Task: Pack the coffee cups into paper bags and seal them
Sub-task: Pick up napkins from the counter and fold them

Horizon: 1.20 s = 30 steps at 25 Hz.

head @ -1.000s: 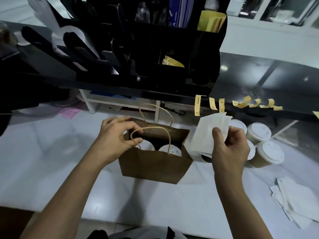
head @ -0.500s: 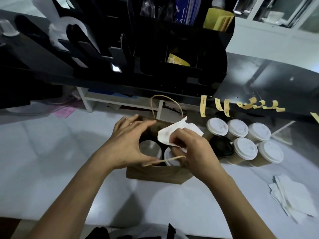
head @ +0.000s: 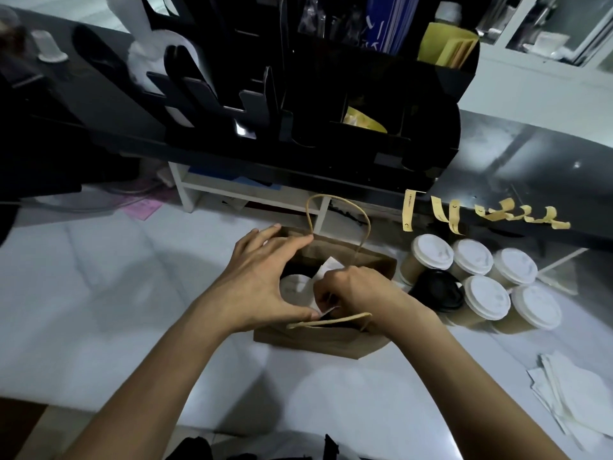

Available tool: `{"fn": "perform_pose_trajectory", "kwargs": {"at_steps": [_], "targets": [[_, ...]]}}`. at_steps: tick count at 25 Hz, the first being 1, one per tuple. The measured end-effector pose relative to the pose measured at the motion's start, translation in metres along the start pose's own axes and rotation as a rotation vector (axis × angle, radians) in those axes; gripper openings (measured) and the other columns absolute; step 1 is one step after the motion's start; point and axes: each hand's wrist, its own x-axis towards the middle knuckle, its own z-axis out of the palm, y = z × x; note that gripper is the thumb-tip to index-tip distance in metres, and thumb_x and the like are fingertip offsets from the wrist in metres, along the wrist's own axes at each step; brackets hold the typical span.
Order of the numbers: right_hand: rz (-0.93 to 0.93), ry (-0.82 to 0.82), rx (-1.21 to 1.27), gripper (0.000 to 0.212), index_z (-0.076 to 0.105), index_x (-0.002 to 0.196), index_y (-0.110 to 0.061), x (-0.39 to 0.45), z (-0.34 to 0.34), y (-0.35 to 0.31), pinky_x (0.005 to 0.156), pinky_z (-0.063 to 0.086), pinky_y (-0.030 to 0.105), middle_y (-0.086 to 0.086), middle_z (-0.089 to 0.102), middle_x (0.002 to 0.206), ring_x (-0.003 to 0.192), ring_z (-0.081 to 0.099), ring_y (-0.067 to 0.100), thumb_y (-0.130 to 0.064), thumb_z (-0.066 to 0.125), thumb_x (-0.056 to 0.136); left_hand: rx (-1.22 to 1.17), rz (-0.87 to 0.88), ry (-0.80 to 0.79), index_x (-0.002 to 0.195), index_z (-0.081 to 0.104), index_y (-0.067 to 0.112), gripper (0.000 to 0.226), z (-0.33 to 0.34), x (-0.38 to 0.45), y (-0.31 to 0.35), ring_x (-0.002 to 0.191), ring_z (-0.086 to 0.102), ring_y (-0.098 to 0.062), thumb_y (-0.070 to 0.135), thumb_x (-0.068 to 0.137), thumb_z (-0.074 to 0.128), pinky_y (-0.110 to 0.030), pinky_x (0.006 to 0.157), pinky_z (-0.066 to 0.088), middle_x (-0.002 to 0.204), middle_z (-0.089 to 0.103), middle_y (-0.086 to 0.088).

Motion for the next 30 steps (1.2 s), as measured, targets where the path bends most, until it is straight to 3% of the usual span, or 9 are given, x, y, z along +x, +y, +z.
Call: {"fn": "perform_pose_trajectory", "kwargs": {"at_steps": [3, 7, 11, 14, 18, 21, 23, 26, 30], "targets": [[0.008, -0.045, 0.049, 0.022, 0.068, 0.103, -0.031, -0.009, -0.006, 0.001, 0.084, 0.057, 0.036, -0.007, 0.069, 0.108, 0.101, 0.065, 0.016, -0.013, 0.069, 0.091, 0.011, 0.007, 0.022, 0.152, 0.016, 0.051, 0.11, 0.0, 0.0, 0.0, 0.148, -0.006, -0.004, 0.075, 0.061, 0.074, -0.046, 0.12, 0.019, 0.16, 0.025, 0.017], [0.043, -0.053, 0.16, 0.045, 0.065, 0.123, -0.033, -0.028, -0.012, 0.006, 0.089, 0.055, 0.032, -0.009, 0.068, 0.119, 0.11, 0.062, 0.01, -0.009, 0.074, 0.086, 0.007, 0.011, 0.024, 0.152, 0.018, 0.05, 0.108, 0.002, 0.001, -0.001, 0.147, -0.005, -0.002, 0.073, 0.063, 0.075, -0.043, 0.118, 0.02, 0.16, 0.024, 0.017], [0.115, 0.331, 0.4, 0.018, 0.071, 0.111, -0.028, -0.05, -0.013, 0.016, 0.084, 0.054, 0.028, -0.014, 0.07, 0.104, 0.095, 0.063, -0.001, -0.033, 0.072, 0.093, -0.021, -0.006, 0.068, 0.15, 0.021, 0.053, 0.099, 0.003, 0.001, -0.006, 0.14, 0.006, 0.001, 0.068, 0.068, 0.076, -0.043, 0.115, 0.024, 0.157, 0.024, 0.015], [0.172, 0.675, 0.479, 0.009, 0.072, 0.102, -0.027, -0.066, -0.001, 0.026, 0.076, 0.047, 0.015, -0.017, 0.065, 0.093, 0.09, 0.061, -0.001, -0.028, 0.067, 0.095, -0.072, 0.031, 0.13, 0.145, 0.027, 0.053, 0.079, 0.006, 0.002, -0.006, 0.135, 0.019, -0.004, 0.06, 0.079, 0.07, -0.041, 0.107, 0.033, 0.148, 0.037, 0.014], [0.32, 0.915, 0.561, 0.006, 0.066, 0.094, -0.028, -0.078, 0.018, 0.036, 0.071, 0.045, 0.012, -0.019, 0.06, 0.089, 0.089, 0.06, 0.001, -0.022, 0.067, 0.095, -0.119, 0.031, 0.243, 0.143, 0.035, 0.051, 0.066, 0.004, -0.001, -0.007, 0.131, 0.025, -0.002, 0.059, 0.083, 0.062, -0.035, 0.099, 0.036, 0.145, 0.039, 0.016], [0.459, 0.95, 0.643, 0.012, 0.061, 0.087, -0.028, -0.08, 0.031, 0.039, 0.065, 0.042, 0.018, -0.015, 0.059, 0.085, 0.083, 0.06, 0.003, -0.033, 0.062, 0.097, -0.073, -0.009, 0.356, 0.143, 0.041, 0.043, 0.066, -0.001, -0.004, -0.013, 0.136, 0.029, -0.013, 0.049, 0.084, 0.069, -0.035, 0.099, 0.036, 0.149, 0.031, 0.011], [0.497, 0.924, 0.678, 0.027, 0.061, 0.083, -0.028, -0.081, 0.038, 0.038, 0.064, 0.039, 0.018, -0.014, 0.057, 0.086, 0.083, 0.058, 0.001, -0.049, 0.053, 0.097, -0.045, -0.118, 0.367, 0.133, 0.048, 0.035, 0.053, -0.004, -0.006, -0.017, 0.136, 0.031, -0.018, 0.053, 0.086, 0.065, -0.034, 0.094, 0.036, 0.147, 0.033, 0.009], [0.459, 0.834, 0.747, 0.04, 0.067, 0.083, -0.034, -0.081, 0.044, 0.033, 0.071, 0.04, 0.016, -0.02, 0.054, 0.101, 0.097, 0.055, -0.008, -0.06, 0.041, 0.097, -0.072, -0.217, 0.273, 0.102, 0.061, 0.03, 0.04, -0.003, -0.008, -0.022, 0.136, 0.033, -0.018, 0.065, 0.088, 0.049, -0.034, 0.092, 0.035, 0.145, 0.039, 0.009], [0.362, 0.679, 0.817, 0.045, 0.074, 0.098, -0.039, -0.079, 0.048, 0.029, 0.088, 0.041, 0.016, -0.018, 0.045, 0.131, 0.121, 0.044, -0.012, -0.069, 0.041, 0.092, -0.253, -0.146, 0.105, 0.093, 0.066, 0.038, 0.046, -0.001, -0.014, -0.019, 0.139, 0.029, -0.009, 0.077, 0.077, 0.047, -0.041, 0.102, 0.037, 0.154, 0.031, 0.024]]}}
